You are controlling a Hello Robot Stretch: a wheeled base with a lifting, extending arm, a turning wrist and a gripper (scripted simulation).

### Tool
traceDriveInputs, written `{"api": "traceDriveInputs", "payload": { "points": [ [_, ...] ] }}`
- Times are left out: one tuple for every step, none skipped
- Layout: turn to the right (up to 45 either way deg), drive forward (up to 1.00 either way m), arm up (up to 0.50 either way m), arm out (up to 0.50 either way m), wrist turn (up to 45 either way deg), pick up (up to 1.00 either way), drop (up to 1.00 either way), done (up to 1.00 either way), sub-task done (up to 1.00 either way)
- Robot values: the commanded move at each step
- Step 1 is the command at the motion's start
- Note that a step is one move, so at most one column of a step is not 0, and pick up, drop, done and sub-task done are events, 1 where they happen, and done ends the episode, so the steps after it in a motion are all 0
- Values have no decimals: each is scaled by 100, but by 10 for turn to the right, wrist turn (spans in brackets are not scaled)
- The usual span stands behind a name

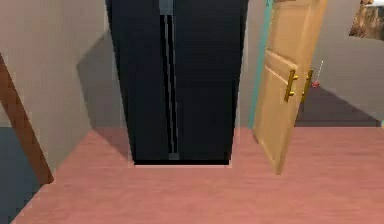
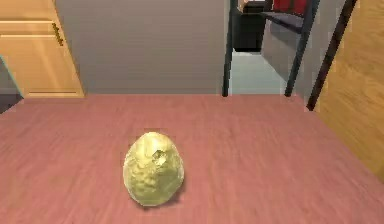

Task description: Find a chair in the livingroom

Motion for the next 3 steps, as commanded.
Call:
{"api": "traceDriveInputs", "payload": {
  "points": [
    [450,0,0,0,0,0,0,0,0],
    [420,0,0,0,0,0,0,0,0],
    [0,15,0,0,0,0,0,0,0]
  ]
}}
